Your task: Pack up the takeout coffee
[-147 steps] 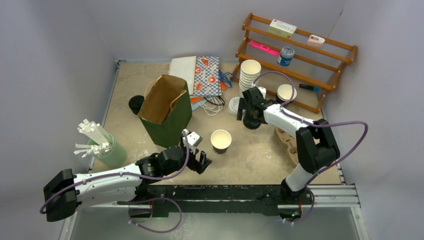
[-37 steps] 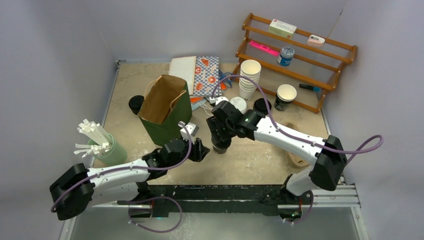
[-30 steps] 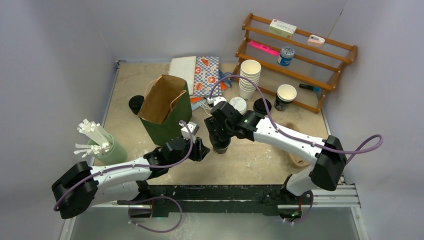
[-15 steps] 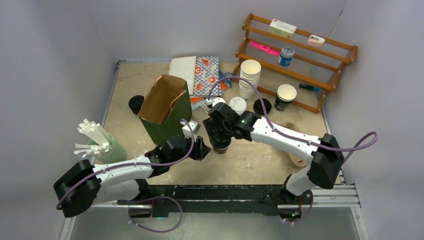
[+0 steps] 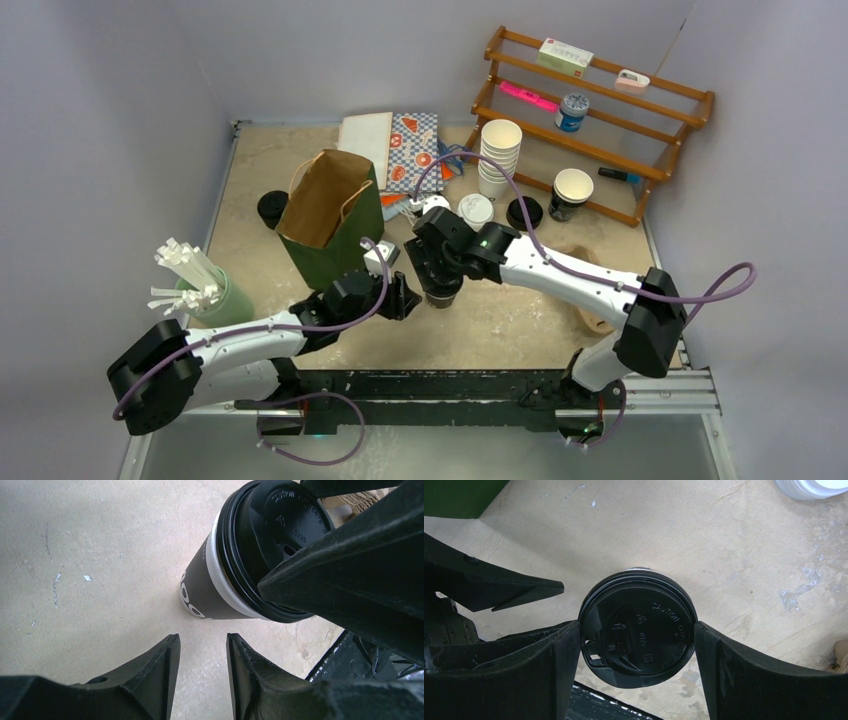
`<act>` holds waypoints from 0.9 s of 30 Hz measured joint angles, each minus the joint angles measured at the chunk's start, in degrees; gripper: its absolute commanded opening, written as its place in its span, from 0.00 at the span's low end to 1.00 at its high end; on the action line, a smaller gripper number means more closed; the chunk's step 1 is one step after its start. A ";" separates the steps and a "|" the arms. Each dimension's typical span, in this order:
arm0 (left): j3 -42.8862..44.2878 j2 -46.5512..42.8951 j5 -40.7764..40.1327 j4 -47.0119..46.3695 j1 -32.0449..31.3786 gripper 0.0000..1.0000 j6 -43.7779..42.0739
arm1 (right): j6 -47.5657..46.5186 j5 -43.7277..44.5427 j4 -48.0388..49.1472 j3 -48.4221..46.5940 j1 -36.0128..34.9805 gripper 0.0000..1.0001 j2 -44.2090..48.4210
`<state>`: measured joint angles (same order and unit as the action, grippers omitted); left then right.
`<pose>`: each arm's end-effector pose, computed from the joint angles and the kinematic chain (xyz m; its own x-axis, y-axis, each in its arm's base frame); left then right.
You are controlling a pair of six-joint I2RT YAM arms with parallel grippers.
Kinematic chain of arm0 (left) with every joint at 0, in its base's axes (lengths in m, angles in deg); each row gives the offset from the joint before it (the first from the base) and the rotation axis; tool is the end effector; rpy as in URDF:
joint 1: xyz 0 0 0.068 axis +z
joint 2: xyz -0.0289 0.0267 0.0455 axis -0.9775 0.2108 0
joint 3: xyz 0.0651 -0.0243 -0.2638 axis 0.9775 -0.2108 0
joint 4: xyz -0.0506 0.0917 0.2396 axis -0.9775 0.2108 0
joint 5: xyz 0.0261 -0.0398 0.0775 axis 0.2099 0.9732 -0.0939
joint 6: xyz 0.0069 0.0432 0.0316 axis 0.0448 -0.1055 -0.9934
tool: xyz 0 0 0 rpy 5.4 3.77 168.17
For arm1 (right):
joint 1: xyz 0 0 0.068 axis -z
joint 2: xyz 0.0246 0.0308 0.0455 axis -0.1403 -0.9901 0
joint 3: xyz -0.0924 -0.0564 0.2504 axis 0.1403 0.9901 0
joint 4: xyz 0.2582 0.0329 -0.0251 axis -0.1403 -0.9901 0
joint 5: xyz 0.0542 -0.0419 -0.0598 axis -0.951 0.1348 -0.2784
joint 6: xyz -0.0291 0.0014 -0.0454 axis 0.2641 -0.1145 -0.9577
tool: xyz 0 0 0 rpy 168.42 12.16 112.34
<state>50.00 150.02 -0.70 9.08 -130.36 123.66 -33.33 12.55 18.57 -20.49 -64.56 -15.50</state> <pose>0.1353 -0.1719 0.1822 -0.6246 -0.0939 -0.7753 0.4826 0.7341 -0.4777 0.1895 0.2677 0.2908 -0.6738 -0.3017 -0.6745 -0.4575 0.8872 0.0601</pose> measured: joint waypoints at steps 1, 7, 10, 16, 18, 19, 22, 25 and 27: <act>0.00 0.00 0.00 0.00 0.00 0.42 0.00 | 0.00 0.17 -0.13 -0.20 -0.09 0.82 0.00; 0.00 -0.26 0.00 0.04 0.02 0.42 -0.02 | 0.00 0.42 -0.44 -0.52 -0.09 0.82 -0.15; 0.00 -0.50 0.00 0.04 0.02 0.42 -0.02 | 0.02 0.44 -0.37 -0.52 -0.09 0.83 -0.92; 0.00 -0.98 0.00 0.35 0.02 0.42 -0.04 | 0.02 0.39 -0.22 -0.50 -0.13 0.83 -2.56; 0.00 -1.11 0.00 0.55 0.02 0.42 -0.04 | 0.02 0.37 -0.15 -0.50 -0.13 0.83 -2.58; 0.00 -1.11 0.00 0.57 0.02 0.42 -0.04 | 0.02 0.37 -0.13 -0.52 -0.13 0.83 -2.58; 0.00 -1.14 0.00 0.74 0.04 0.42 -0.04 | 0.02 0.39 -0.11 -0.50 -0.13 0.85 -2.58; 0.00 -1.14 0.00 0.98 0.04 0.42 -0.07 | 0.07 0.42 -0.04 -0.50 -0.13 0.92 -2.58; 0.00 -1.20 0.02 1.03 0.09 0.42 -0.09 | 0.17 0.42 0.04 -0.50 -0.13 0.95 -2.58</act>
<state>50.00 148.82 -0.68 10.10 -130.27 123.57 -33.16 12.97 18.61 -20.99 -64.69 -18.08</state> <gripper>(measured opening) 0.418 0.909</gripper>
